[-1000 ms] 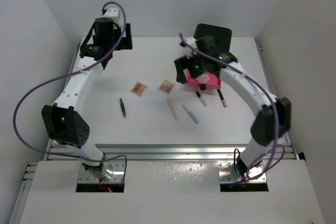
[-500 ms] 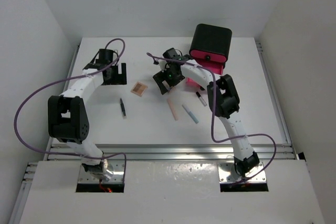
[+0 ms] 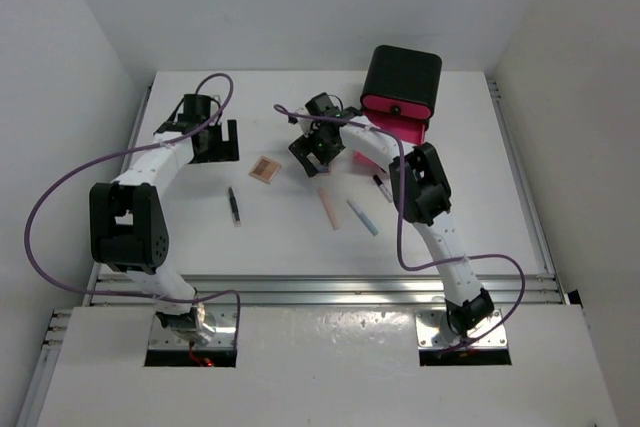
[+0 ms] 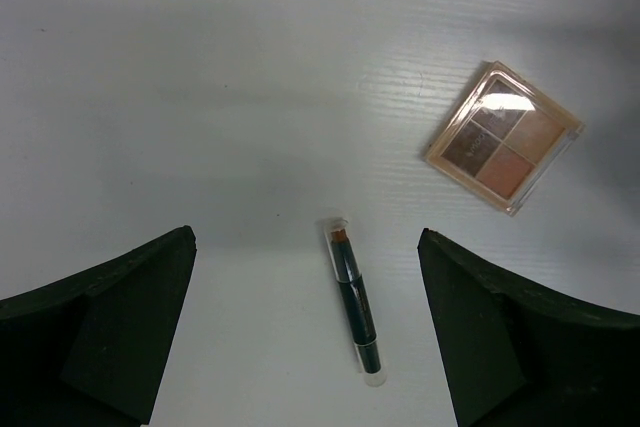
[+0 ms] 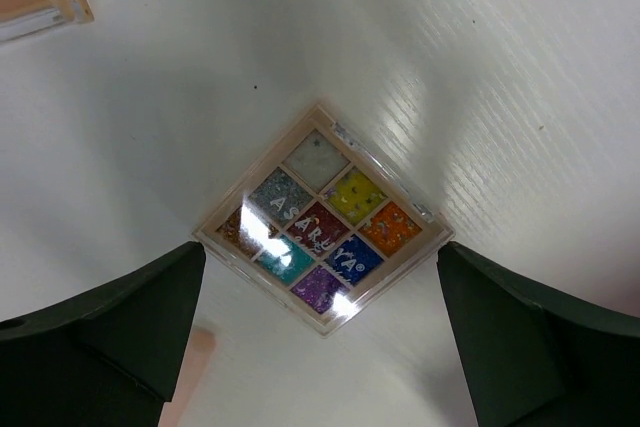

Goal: Organize the makeup

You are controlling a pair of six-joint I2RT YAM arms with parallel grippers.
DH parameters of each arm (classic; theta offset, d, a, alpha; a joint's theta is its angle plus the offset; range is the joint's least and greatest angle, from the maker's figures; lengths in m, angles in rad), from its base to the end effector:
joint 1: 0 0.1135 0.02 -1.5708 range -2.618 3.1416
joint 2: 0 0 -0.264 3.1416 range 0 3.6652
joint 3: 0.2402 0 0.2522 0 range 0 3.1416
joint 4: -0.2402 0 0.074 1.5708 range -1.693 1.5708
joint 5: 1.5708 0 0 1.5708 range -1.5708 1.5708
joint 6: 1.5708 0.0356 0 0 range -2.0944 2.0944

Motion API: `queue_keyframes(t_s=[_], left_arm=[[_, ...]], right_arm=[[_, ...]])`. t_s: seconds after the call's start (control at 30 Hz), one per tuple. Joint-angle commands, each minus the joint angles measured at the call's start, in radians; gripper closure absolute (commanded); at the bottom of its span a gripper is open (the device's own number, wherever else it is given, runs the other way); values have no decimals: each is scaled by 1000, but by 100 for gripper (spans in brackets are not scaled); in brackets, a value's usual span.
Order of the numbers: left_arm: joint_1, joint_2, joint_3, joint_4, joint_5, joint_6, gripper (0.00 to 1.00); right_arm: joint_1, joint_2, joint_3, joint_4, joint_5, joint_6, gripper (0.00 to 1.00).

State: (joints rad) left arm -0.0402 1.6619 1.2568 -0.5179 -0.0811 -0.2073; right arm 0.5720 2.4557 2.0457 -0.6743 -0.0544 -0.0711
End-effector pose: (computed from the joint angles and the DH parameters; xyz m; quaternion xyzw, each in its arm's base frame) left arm 0.3587 -0.0115 0.2477 -0.0919 0.9428 -0.0011 0.3203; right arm 0.4396 0.2853 0.1413 -0.3128 0.9184 0.0852 0.2267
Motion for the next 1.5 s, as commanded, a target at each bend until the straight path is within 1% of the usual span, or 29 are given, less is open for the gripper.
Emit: queue_keyframes(t_s=[0.0,0.03,0.13,0.17,0.2,0.23,0.27,0.3,0.33,0.37,0.4,0.43,0.47,0.53,0.57,0.6,0.67,0.8,0.9,1.0,1.13,1.27,1.4,1.47], left_arm=[[8,-16,16,29,14,-14,1],[8,-16,16,29,14,-14,1],[8,-16,16,29,23,-14,1],[8,-16,16,29,23,-14,1],[8,-16,16,29,32,-14,1],[8,-16,16,29,32,-14,1],[8,-16,16,29,41,-14,1],[8,-16,16,29,41,-14,1],[8,-16,6,29,41,-14,1],[8,-16,6,29,41,-14,1],[8,-25,6,29,50,-14,1],[8,-25,6,29,50,-14,1],[8,-25,6,39,50,-14,1],[8,-34,6,39,50,-14,1],[8,-34,6,51,59,-14,1],[8,-34,6,52,60,-14,1],[8,-45,6,62,60,-14,1],[8,-54,-5,73,60,-14,1],[8,-54,-16,84,60,-4,1],[8,-54,-25,84,60,-4,1],[8,-54,-25,93,79,-4,1],[8,-54,-25,102,80,5,1],[8,-65,-46,102,70,14,1],[8,-74,-56,111,70,14,1]], right_arm=[[0,58,22,-19,15,20,0],[3,51,27,-28,-2,98,0],[14,11,-2,-2,-35,177,0],[17,-18,-54,11,-24,216,0],[22,-33,-71,57,-13,235,0],[22,-56,-84,65,31,260,0],[22,-61,-91,68,45,357,0],[17,-76,-90,68,53,391,0],[16,-90,-94,68,104,422,0],[14,-98,-97,71,131,529,0],[14,-106,-105,73,160,569,0],[14,-133,-143,81,224,646,0],[15,-138,-153,111,237,681,0],[12,-132,-153,110,266,767,0],[12,-124,-142,81,274,784,0],[14,-104,-118,62,312,836,0],[15,-66,-76,12,330,847,0],[15,3,-18,-22,352,826,0],[18,-1,-19,-25,353,835,0],[22,-21,-39,9,346,843,0],[25,-1,28,24,324,924,0],[22,49,93,19,311,949,0],[12,72,80,7,343,994,0],[0,94,90,-27,346,1022,0]])
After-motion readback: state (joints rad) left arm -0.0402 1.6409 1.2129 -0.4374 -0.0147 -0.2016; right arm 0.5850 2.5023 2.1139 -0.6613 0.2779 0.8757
